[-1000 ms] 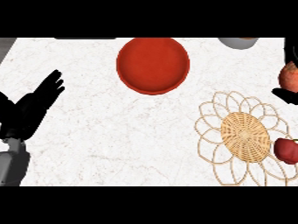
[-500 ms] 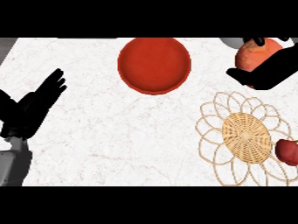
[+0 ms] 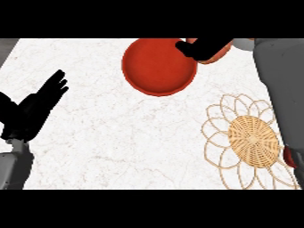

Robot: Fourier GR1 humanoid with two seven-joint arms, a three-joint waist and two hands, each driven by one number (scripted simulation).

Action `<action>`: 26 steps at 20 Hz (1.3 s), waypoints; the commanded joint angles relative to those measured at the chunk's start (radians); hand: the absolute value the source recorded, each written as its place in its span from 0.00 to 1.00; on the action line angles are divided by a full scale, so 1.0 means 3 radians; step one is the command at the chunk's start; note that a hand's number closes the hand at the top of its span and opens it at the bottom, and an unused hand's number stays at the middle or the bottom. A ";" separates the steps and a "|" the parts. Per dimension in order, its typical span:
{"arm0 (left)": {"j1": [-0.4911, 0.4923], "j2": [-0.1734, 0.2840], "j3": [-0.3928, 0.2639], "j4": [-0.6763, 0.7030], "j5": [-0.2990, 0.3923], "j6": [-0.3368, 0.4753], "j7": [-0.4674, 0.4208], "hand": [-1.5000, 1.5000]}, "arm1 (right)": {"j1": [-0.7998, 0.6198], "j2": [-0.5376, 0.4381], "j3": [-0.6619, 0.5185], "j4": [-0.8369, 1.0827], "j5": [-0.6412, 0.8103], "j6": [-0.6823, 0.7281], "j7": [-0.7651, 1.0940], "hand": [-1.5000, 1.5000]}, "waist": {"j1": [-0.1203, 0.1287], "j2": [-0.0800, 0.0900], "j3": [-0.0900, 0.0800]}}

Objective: Pick the squash from the placemat and place it in the bowl

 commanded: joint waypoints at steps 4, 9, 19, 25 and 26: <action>0.0006 -0.0038 -0.0011 0.0060 -0.0041 -0.0046 -0.0121 0.50 | -0.0324 0.0302 0.0081 0.1061 0.0424 -0.0716 -0.0306 1.00 | 0.0021 0.0017 0.0000; -0.0119 0.0063 0.0074 0.0061 0.0083 -0.0135 0.0089 0.50 | -0.0595 0.0518 0.0018 0.1917 0.0590 -0.1202 -0.0473 1.00 | 0.0094 0.0044 0.0000; -0.0208 -0.0121 -0.0109 0.0027 -0.0092 -0.0011 0.0024 0.50 | -0.0905 0.0554 -0.0247 0.3084 0.0540 -0.1494 -0.1143 1.00 | 0.0231 0.0104 0.0000; -0.0254 -0.0172 -0.0182 0.0060 -0.0093 -0.0051 0.0023 0.50 | -0.0837 0.0682 -0.0683 0.3386 0.0164 -0.1592 -0.1047 1.00 | 0.0316 0.0165 0.0001; -0.0261 -0.0141 -0.0168 -0.0008 -0.0078 -0.0057 0.0073 0.50 | -0.0981 0.0727 -0.0831 0.3394 0.0019 -0.1552 -0.0896 0.00 | 0.0328 0.0136 0.0002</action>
